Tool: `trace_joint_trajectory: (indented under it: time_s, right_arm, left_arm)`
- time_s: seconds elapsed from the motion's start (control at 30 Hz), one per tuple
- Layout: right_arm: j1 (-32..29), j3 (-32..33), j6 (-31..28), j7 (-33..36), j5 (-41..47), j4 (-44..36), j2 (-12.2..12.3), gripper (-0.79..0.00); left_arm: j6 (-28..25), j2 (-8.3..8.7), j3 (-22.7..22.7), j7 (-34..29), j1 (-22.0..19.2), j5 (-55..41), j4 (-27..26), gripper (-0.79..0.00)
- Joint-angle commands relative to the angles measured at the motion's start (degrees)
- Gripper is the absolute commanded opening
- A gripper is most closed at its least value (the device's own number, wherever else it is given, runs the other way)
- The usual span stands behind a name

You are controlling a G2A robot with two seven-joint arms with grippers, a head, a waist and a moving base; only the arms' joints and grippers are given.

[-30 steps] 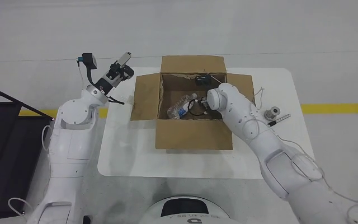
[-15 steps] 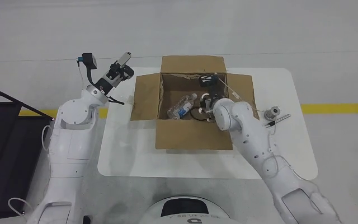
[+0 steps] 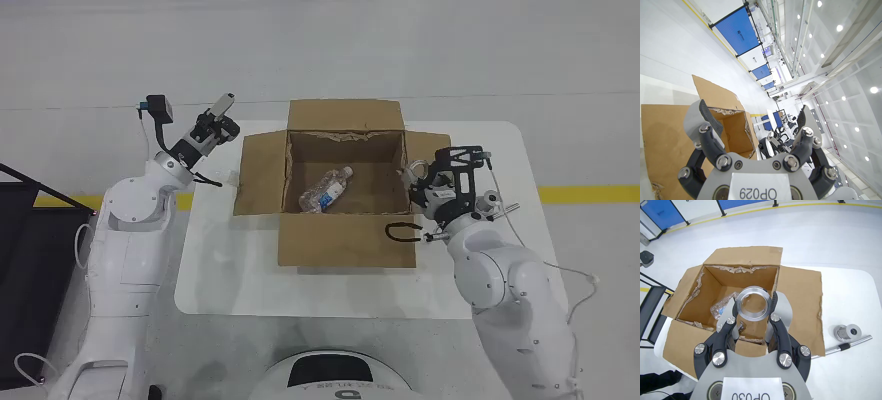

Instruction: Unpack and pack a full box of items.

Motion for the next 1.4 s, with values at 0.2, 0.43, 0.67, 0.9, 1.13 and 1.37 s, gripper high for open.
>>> trace_joint_trajectory:
  time_s: [0.2, 0.43, 0.67, 0.9, 1.13, 1.37]
  right_arm:
    - [-16.68, 14.1, -0.81, -10.61, 13.8, 0.77, -0.29, -0.785]
    - [-21.39, 19.98, 0.3, -8.62, 23.11, 6.97, -0.58, -0.785]
    - [-17.33, 22.59, 1.17, -2.4, 27.5, 14.97, -0.21, -0.785]
    - [-7.81, 21.78, 3.5, 6.14, 25.77, 24.31, 0.72, -0.785]
    - [-1.8, 21.29, 6.16, 9.0, 23.08, 31.0, 1.34, -0.785]
    - [1.69, 21.27, 7.14, 10.24, 22.82, 35.18, 1.72, -0.674]
  left_arm:
    - [0.01, 0.0, 0.0, 0.0, -0.01, -0.04, 0.02, 0.0]
    - [0.01, 0.0, 0.0, 0.0, -0.01, -0.04, 0.02, 0.0]
    - [0.01, 0.0, 0.0, 0.0, -0.01, -0.04, 0.02, 0.0]
    - [0.01, 0.0, 0.0, 0.0, -0.01, -0.04, 0.02, 0.0]
    - [0.01, 0.0, 0.0, 0.0, -0.01, -0.04, 0.02, 0.0]
    - [0.01, 0.0, 0.0, 0.0, -0.01, -0.04, 0.02, 0.0]
